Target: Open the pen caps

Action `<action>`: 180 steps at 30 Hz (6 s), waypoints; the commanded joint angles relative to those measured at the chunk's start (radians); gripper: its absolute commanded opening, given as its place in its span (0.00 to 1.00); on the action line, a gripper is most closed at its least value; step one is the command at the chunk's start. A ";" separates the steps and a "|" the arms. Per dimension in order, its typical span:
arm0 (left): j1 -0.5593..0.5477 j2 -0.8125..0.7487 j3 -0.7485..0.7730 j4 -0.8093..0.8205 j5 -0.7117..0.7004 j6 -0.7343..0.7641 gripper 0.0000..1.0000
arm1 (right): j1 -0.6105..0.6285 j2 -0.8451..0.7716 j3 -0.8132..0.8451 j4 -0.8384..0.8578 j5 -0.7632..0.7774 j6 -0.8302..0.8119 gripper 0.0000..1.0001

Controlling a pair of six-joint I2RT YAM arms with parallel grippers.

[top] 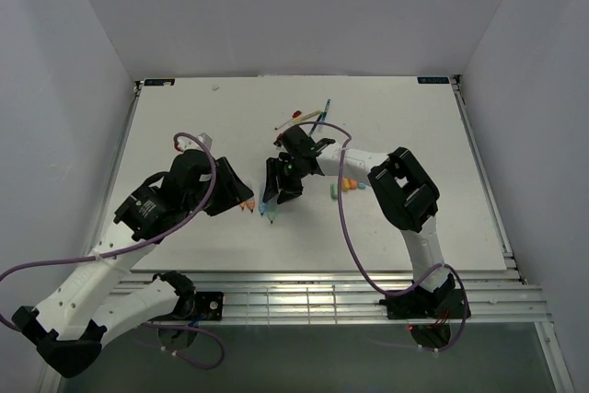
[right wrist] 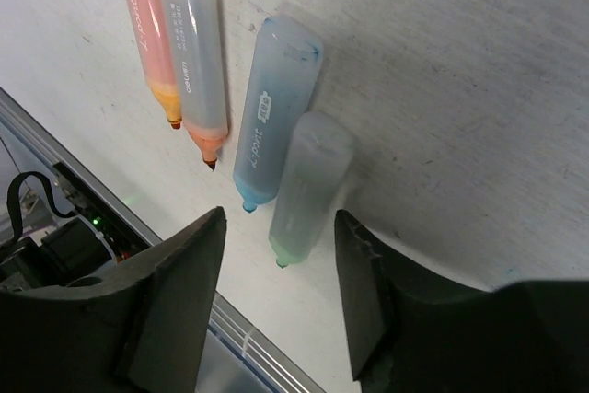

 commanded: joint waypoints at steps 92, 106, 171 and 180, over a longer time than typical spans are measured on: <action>0.079 1.088 0.376 0.676 0.182 0.789 0.15 | -0.559 -0.984 -0.467 -0.405 0.036 -0.232 0.59; 0.048 0.562 -0.004 0.809 0.551 0.200 0.05 | -0.395 -0.760 -0.382 -0.067 -0.177 -0.030 0.61; 0.011 0.477 -0.150 0.894 0.656 0.065 0.26 | -0.280 -0.631 -0.342 0.201 -0.214 0.222 0.08; 0.010 0.441 -0.221 0.906 0.670 0.026 0.02 | -0.286 -0.596 -0.294 0.200 -0.217 0.222 0.08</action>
